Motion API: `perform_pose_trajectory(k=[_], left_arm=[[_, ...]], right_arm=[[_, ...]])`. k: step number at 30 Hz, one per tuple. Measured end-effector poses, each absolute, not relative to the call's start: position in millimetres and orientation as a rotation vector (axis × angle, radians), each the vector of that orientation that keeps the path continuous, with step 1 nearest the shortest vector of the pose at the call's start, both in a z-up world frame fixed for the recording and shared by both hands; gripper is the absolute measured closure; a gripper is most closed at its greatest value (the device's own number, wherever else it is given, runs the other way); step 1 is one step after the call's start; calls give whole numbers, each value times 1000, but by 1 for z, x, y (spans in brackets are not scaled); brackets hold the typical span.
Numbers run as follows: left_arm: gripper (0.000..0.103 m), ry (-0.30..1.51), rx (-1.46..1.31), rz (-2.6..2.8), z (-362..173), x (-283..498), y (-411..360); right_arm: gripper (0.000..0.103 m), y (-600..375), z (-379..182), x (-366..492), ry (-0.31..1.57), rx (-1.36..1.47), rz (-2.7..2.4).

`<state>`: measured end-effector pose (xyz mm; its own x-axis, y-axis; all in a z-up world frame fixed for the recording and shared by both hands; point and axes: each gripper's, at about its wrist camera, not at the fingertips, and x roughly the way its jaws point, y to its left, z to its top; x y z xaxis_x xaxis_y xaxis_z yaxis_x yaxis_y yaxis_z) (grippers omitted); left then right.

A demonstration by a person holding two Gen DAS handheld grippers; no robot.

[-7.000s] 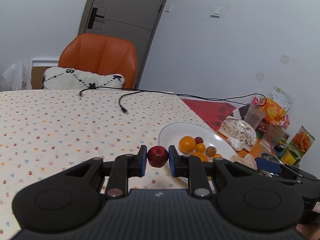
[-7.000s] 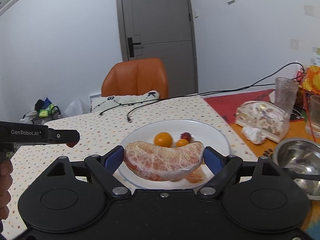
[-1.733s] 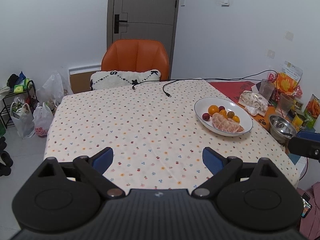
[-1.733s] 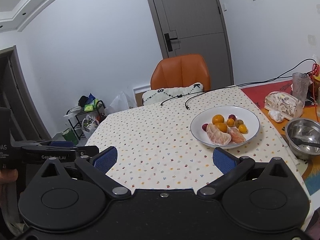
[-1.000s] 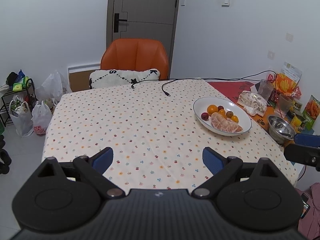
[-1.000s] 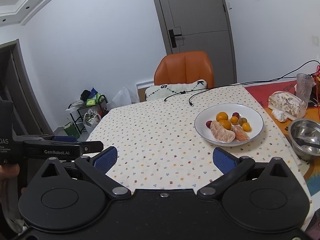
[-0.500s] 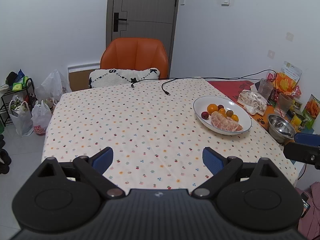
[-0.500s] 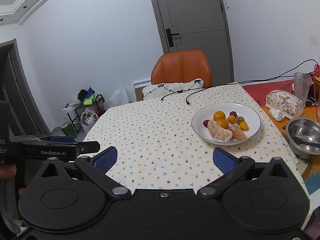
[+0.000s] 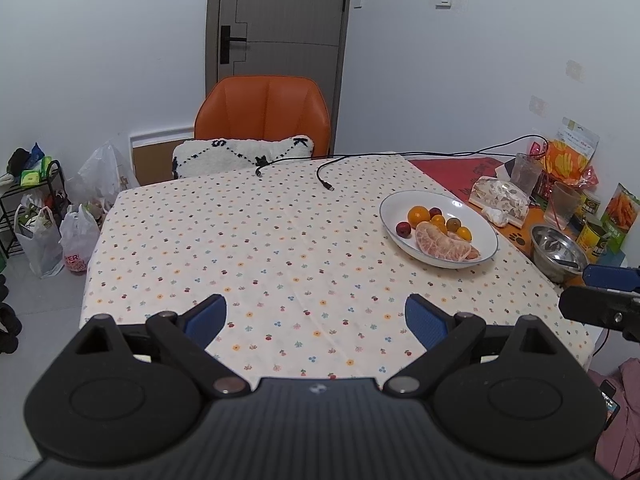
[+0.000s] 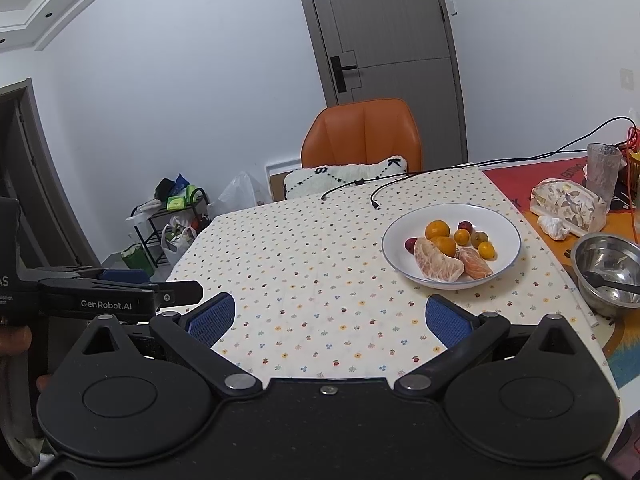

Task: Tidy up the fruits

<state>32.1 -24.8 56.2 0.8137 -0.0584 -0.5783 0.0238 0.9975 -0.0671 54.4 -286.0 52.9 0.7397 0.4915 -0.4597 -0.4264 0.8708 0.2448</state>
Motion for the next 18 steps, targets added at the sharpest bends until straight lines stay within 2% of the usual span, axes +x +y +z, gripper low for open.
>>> perform_pose_trajectory(k=[18], left_arm=[[8,612,-47,-55,58,30,-27]], right_arm=[[0,-286,51,56,543,133,523]])
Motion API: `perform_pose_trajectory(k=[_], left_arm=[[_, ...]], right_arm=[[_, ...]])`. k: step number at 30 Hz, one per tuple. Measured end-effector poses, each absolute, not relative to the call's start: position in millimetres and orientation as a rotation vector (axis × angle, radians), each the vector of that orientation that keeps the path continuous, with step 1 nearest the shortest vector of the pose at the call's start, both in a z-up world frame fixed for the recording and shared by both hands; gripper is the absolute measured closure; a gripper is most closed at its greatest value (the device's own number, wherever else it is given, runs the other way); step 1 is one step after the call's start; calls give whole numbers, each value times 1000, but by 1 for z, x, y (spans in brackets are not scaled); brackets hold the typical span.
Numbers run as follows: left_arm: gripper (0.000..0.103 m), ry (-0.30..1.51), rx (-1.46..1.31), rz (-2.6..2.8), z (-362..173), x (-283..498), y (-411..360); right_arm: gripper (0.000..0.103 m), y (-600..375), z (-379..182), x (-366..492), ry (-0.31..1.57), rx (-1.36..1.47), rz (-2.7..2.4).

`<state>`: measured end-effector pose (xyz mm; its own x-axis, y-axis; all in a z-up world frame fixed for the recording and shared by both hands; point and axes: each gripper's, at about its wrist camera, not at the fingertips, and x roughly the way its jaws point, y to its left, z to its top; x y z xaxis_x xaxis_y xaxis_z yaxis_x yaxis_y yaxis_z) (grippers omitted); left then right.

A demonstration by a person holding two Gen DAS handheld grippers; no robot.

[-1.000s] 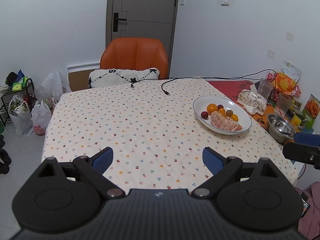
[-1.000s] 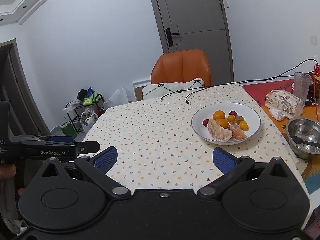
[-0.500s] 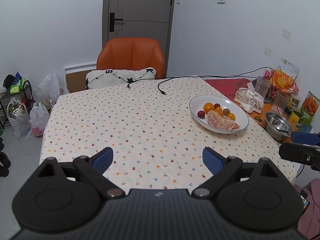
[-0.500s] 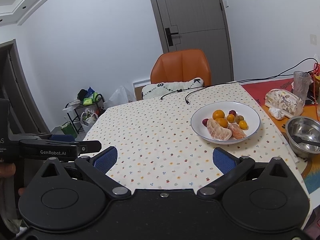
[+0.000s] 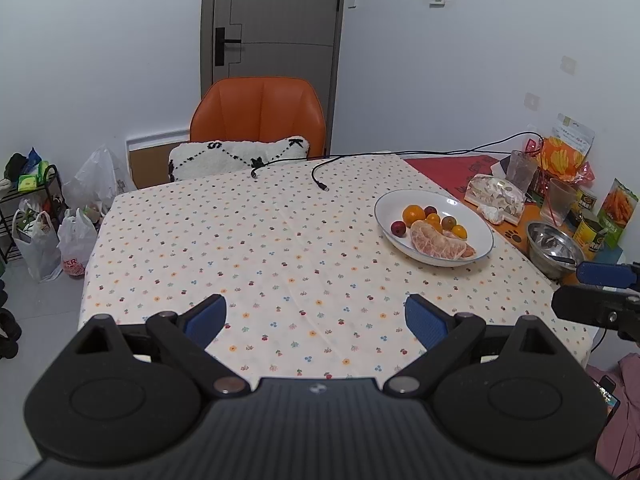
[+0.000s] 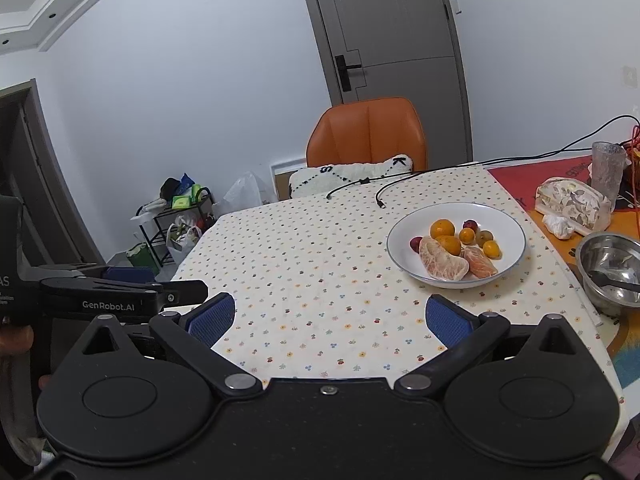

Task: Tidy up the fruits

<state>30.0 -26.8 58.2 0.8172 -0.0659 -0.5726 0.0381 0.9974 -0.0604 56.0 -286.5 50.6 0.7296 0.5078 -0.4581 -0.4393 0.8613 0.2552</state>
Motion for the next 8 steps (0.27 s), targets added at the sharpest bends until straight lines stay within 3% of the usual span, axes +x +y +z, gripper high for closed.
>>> perform_pose_trajectory(k=[8], left_arm=[[8,608,-47,-63,59,29,-28]], right_arm=[[0,-287,50,57,544,135,527]])
